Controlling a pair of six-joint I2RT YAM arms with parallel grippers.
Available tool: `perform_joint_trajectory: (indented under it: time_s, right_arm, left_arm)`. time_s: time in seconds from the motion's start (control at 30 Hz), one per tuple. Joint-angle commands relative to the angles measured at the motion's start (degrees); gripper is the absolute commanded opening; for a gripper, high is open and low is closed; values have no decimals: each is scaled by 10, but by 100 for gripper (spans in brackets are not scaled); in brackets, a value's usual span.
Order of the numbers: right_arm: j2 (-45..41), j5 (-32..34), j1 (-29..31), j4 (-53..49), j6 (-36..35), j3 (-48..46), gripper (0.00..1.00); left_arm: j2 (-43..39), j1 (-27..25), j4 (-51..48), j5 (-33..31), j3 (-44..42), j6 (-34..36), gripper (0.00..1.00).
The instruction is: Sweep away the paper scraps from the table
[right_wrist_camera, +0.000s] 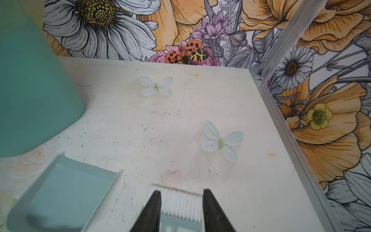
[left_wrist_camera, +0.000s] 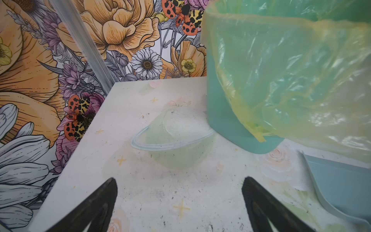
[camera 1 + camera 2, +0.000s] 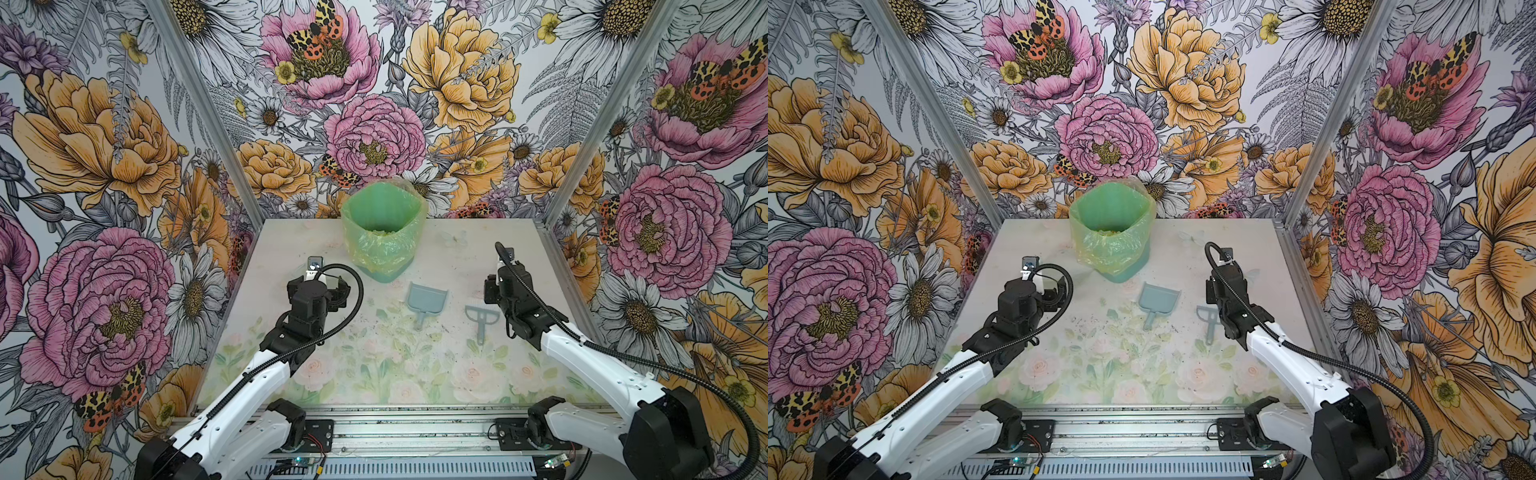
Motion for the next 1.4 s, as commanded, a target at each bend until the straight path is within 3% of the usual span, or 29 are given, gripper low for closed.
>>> perform_joint_trajectory:
  time_s: [0.0,0.33,0.5,0.7,0.97,1.23,1.37]
  right_arm:
    - [6,-13,-27,70,-29,-24,37]
    - [37,-18,-68,221,-117,-93,38]
    - [87,-59,-87,316,-142,-116,38]
    - [169,-58,-97,426,-162,-125,38]
    - [192,-52,-116,490,-140,-152,37]
    - [210,-134,-188,533,-77,-171,37]
    - [225,-154,-195,559,-77,-179,38]
  left_arm:
    - [-2,24,63,33,-20,29,99]
    - [1,107,146,116,-73,47,99]
    - [18,130,187,141,-95,56,99]
    - [49,150,224,171,-105,65,99]
    - [87,195,266,207,-113,50,99]
    - [127,224,323,246,-122,45,99]
    - [159,228,366,260,-127,47,99]
